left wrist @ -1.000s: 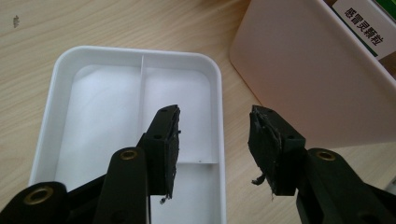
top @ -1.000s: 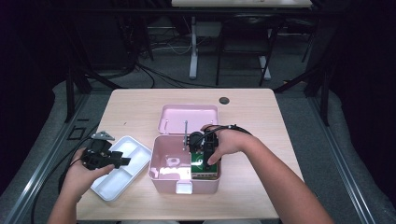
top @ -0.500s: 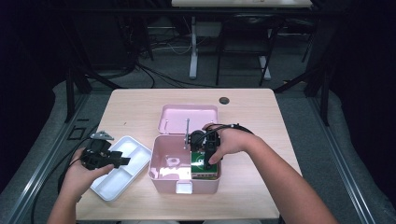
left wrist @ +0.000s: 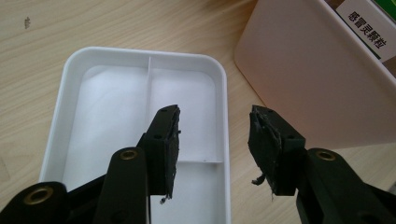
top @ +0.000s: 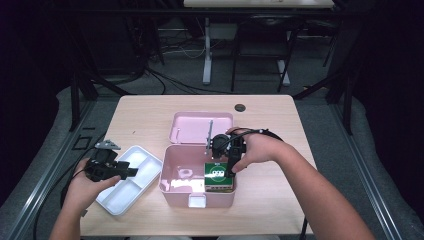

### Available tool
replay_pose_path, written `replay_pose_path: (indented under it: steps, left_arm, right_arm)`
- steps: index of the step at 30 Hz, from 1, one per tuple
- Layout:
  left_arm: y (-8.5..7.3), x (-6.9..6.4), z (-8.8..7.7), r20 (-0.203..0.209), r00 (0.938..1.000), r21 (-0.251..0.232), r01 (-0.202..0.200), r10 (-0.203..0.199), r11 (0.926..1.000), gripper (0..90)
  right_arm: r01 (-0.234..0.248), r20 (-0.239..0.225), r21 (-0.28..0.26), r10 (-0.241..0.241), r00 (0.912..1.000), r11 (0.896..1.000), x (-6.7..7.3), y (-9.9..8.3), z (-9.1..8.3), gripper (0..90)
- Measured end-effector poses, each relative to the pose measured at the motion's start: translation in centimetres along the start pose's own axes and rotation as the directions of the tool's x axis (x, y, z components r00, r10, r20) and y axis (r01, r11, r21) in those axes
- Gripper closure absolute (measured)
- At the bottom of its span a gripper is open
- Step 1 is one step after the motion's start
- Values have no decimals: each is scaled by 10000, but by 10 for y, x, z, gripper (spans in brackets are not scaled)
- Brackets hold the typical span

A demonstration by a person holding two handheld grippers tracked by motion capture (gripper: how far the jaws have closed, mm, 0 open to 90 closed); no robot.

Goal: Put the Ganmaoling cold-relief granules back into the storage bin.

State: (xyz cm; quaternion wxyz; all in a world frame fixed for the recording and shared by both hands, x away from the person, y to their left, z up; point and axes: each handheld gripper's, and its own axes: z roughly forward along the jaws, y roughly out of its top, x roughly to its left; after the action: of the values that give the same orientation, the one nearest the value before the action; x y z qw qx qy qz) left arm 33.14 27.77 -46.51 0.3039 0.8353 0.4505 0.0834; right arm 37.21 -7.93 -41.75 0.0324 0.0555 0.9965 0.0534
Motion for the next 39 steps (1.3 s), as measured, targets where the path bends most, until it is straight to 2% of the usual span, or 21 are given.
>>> replay_pose_path:
  steps: [14,22,27,33,34,38,39]
  left_arm:
    - [-2,3,0,-94,9999,50,127,-127,9999,530]
    - [-3,6,-1,-124,9998,55,171,-170,9998,532]
    - [-3,7,-3,-163,9996,3,234,-234,9997,533]
    - [-4,8,-3,-243,9994,45,262,-261,9996,533]
    - [-4,8,-2,-241,9994,51,267,-266,9996,533]
    - [-5,8,-2,-248,9993,67,266,-264,9996,534]
    - [-5,8,-2,-276,9992,71,274,-272,9996,534]
  right_arm:
    - [-783,324,-21,783,9964,9969,-6,-37,-17,331]
    - [-1555,527,-288,1568,9862,9874,-5,-61,-16,358]
    - [-1925,408,-469,1944,9801,9802,-6,-73,-12,362]
    - [-2643,767,-982,2721,9592,9594,-6,-85,-9,373]
    - [-2861,661,-999,2932,9538,9530,-6,-86,-7,373]
    - [-3332,811,-1317,3452,9350,9336,-8,-94,-2,376]
    - [-3385,908,-1339,3517,9317,9314,-8,-96,-1,376]
